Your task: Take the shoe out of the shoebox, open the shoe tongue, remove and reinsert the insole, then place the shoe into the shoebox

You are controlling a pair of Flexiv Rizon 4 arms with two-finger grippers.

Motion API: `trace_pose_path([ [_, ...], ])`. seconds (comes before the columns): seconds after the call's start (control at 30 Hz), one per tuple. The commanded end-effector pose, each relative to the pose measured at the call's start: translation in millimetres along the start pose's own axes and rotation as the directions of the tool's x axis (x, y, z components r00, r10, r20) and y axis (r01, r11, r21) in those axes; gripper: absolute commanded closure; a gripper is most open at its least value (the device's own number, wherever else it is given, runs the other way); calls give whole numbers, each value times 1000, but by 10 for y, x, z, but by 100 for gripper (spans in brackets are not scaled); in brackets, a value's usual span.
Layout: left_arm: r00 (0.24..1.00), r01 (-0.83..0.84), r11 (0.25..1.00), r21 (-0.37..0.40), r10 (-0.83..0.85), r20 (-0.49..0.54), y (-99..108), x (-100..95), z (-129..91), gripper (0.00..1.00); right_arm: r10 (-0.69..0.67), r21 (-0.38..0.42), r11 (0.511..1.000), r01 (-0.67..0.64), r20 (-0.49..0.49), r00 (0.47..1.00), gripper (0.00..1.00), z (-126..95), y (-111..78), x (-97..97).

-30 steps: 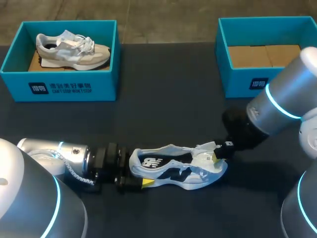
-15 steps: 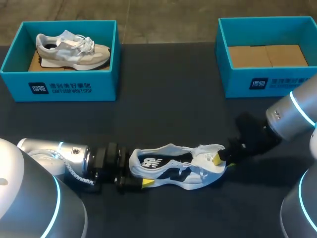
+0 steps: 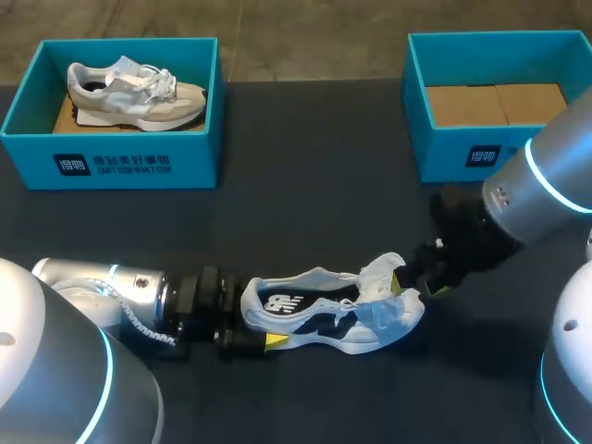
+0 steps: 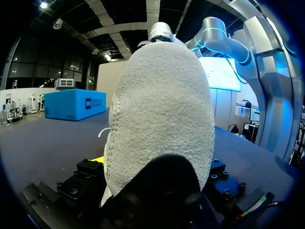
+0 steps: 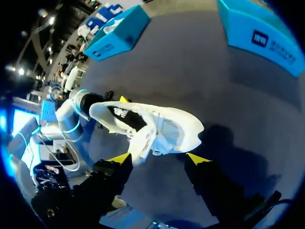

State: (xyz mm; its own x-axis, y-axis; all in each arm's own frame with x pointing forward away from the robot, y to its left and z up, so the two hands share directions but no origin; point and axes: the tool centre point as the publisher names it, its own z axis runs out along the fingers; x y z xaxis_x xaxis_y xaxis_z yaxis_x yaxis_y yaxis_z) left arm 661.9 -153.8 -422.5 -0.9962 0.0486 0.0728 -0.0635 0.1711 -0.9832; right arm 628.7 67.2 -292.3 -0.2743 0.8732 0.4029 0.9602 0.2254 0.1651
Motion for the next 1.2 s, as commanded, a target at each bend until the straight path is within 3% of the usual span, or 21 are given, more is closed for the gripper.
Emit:
trace_pose_path([
  [0.03, 1000, -1, 1000, 1, 1, 3, 2, 10, -5, 100, -84, 55, 996, 72, 253, 964, 58, -339, 31, 191],
  [0.1, 1000, -1, 1000, 1, 1, 3, 2, 10, -5, 100, -157, 77, 987, 140, 284, 946, 68, -388, 60, 276],
  [0.17, 1000, -1, 1000, 1, 1, 3, 2, 10, -5, 100, -239, 109, 970, 216, 303, 922, 93, -417, 89, 363],
  [0.2, 1000, -1, 1000, 1, 1, 3, 2, 10, -5, 100, -291, 124, 956, 266, 294, 910, 100, -430, 104, 398],
  [0.4, 1000, -1, 1000, 1, 1, 3, 2, 10, -5, 100, -556, 246, 829, 503, 259, 790, 100, -473, 175, 650],
  [0.5, 1000, -1, 1000, 1, 1, 3, 2, 10, -5, 100, -708, 321, 702, 635, 217, 672, 100, -443, 191, 824],
  [0.67, 1000, -1, 1000, 1, 1, 3, 2, 10, -5, 100, -856, 292, 499, 816, 21, 516, 100, -344, 218, 1041],
  [0.7, 1000, -1, 1000, 1, 1, 3, 2, 10, -5, 100, -856, 265, 490, 830, -37, 516, 100, -321, 225, 1048],
  [1.13, 1000, -1, 1000, 1, 1, 3, 2, 10, -5, 100, -856, 265, 490, 830, -37, 516, 100, -321, 225, 1048],
  [1.17, 1000, -1, 1000, 1, 1, 3, 2, 10, -5, 100, -879, 291, 449, 845, -29, 477, 100, -261, 240, 1056],
  [1.2, 1000, -1, 1000, 1, 1, 3, 2, 10, -5, 100, -887, 306, 439, 845, -3, 462, 100, -208, 244, 1058],
])
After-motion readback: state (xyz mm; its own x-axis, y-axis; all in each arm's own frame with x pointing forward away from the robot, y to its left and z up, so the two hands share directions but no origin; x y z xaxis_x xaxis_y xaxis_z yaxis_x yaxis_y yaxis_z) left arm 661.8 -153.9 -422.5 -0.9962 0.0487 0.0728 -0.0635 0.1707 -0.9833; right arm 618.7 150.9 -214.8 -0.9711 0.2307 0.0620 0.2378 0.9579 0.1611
